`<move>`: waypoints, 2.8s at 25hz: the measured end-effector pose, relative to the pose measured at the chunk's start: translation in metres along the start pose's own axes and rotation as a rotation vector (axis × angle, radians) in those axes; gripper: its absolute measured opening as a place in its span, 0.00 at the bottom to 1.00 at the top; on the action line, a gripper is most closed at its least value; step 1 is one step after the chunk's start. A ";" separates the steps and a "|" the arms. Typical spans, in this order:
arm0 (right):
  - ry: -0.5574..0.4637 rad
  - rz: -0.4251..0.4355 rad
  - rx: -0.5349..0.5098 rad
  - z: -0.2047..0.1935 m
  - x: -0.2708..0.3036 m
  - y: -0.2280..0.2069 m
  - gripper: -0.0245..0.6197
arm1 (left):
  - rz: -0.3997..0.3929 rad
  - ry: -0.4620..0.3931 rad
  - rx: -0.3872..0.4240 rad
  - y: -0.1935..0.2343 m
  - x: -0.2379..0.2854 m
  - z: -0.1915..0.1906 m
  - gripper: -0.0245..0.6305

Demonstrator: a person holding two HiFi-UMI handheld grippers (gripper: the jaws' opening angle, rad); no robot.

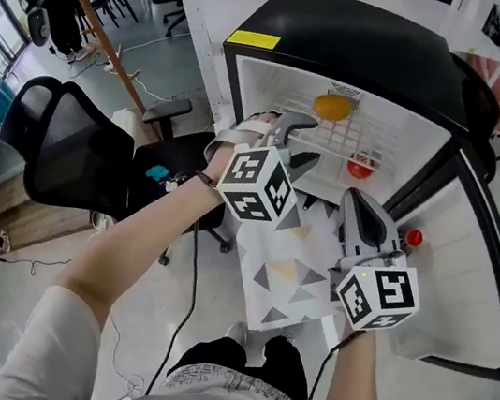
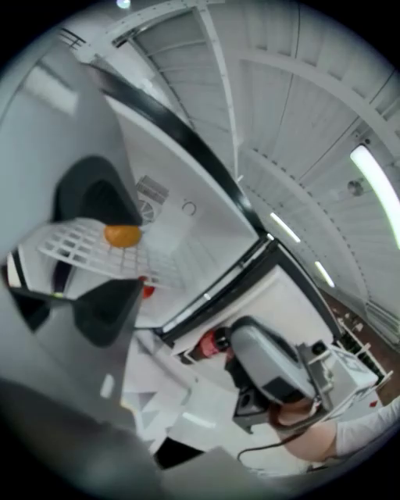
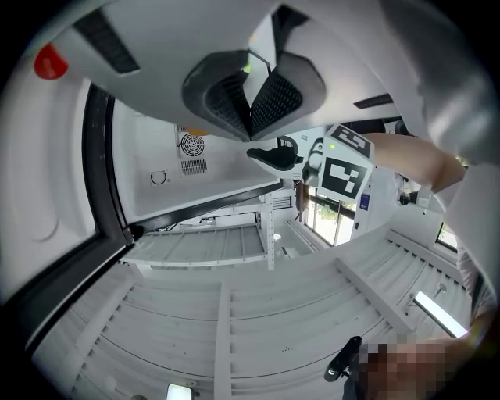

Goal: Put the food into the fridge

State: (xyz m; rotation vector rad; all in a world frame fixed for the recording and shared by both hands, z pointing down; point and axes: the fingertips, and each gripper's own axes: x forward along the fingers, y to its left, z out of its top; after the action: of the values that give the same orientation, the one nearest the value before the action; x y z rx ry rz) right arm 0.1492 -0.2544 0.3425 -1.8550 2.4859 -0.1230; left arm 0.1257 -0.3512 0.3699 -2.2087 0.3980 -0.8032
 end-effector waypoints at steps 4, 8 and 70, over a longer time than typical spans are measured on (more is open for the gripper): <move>0.005 0.002 -0.005 0.011 -0.010 0.010 0.04 | 0.025 -0.028 -0.044 -0.008 -0.030 0.013 0.34; 0.012 0.005 -0.005 0.017 -0.019 0.019 0.04 | 0.040 -0.064 -0.112 -0.020 -0.054 0.022 0.30; 0.187 0.039 0.078 -0.031 -0.121 0.055 0.04 | 0.064 -0.142 -0.650 -0.135 -0.175 0.016 0.05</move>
State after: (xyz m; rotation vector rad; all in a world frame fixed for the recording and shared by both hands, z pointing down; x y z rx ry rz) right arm 0.1287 -0.1214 0.3661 -1.8415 2.5925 -0.4035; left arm 0.0089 -0.1640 0.3862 -2.8103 0.7341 -0.5174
